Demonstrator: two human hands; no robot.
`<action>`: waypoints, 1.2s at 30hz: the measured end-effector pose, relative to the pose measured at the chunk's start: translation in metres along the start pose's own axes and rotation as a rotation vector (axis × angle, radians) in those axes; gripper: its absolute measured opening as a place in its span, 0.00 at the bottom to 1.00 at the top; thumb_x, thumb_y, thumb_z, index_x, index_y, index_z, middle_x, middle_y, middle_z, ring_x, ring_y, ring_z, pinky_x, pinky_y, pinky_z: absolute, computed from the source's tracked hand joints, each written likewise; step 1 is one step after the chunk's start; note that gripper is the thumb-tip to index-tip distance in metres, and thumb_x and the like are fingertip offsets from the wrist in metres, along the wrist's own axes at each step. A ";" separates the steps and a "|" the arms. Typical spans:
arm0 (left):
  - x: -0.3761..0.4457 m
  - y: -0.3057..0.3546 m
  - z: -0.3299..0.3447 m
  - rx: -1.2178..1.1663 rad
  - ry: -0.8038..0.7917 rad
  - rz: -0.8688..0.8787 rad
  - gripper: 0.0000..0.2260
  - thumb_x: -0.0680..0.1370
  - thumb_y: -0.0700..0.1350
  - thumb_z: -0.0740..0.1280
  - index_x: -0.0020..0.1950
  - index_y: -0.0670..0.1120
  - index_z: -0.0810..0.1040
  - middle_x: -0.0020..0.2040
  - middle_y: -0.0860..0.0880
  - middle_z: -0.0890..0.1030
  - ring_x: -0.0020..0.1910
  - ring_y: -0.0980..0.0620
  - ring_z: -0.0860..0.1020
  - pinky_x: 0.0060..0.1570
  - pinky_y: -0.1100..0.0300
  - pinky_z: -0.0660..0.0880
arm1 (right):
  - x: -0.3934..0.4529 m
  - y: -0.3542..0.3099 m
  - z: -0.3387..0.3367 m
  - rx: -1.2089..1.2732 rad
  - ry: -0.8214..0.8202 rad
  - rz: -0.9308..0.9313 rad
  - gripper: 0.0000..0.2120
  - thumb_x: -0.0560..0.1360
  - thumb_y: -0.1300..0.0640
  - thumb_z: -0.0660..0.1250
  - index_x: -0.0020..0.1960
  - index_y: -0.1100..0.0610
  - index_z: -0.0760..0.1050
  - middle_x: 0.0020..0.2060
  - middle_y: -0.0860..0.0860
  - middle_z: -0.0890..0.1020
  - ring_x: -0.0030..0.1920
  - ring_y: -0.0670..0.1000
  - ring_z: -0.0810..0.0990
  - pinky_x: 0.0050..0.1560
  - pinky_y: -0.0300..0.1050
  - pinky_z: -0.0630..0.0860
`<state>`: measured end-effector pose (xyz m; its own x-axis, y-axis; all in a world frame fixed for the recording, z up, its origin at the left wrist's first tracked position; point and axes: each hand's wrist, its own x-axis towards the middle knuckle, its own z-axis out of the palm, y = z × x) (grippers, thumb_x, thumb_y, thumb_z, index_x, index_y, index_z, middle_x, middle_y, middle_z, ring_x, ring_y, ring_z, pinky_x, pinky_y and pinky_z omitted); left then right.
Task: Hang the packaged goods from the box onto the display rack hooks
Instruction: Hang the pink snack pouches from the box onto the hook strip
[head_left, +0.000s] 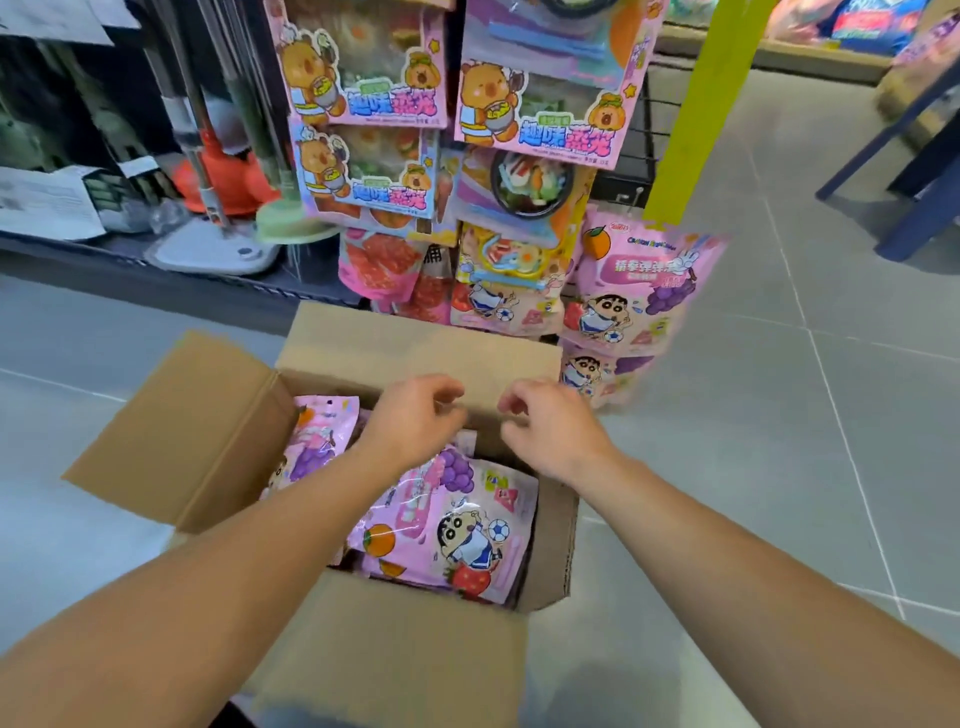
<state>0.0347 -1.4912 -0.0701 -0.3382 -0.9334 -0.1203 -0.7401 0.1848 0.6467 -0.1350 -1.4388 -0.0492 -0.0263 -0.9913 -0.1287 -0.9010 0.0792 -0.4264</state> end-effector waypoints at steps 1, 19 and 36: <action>-0.006 -0.011 -0.001 -0.013 -0.004 -0.006 0.13 0.75 0.44 0.70 0.59 0.46 0.82 0.55 0.50 0.84 0.53 0.52 0.81 0.53 0.64 0.72 | -0.002 -0.006 0.006 -0.015 -0.022 0.001 0.10 0.73 0.56 0.66 0.53 0.52 0.79 0.53 0.51 0.81 0.55 0.54 0.77 0.57 0.49 0.74; -0.049 -0.169 -0.010 0.152 0.069 -0.241 0.29 0.69 0.55 0.73 0.65 0.45 0.72 0.63 0.44 0.73 0.56 0.40 0.74 0.57 0.50 0.73 | 0.024 -0.069 0.145 0.131 -0.230 0.204 0.28 0.74 0.50 0.69 0.71 0.57 0.68 0.67 0.55 0.73 0.67 0.56 0.71 0.62 0.46 0.69; -0.056 -0.146 -0.027 0.082 0.053 -0.014 0.23 0.70 0.57 0.71 0.62 0.51 0.73 0.57 0.51 0.78 0.55 0.48 0.78 0.48 0.53 0.77 | 0.062 -0.140 0.134 0.553 0.041 0.426 0.12 0.74 0.51 0.65 0.45 0.59 0.81 0.43 0.56 0.84 0.46 0.59 0.80 0.49 0.50 0.78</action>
<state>0.1778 -1.4745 -0.1373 -0.2977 -0.9506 -0.0877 -0.7904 0.1939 0.5811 0.0481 -1.4974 -0.1176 -0.3542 -0.8644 -0.3568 -0.4563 0.4928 -0.7409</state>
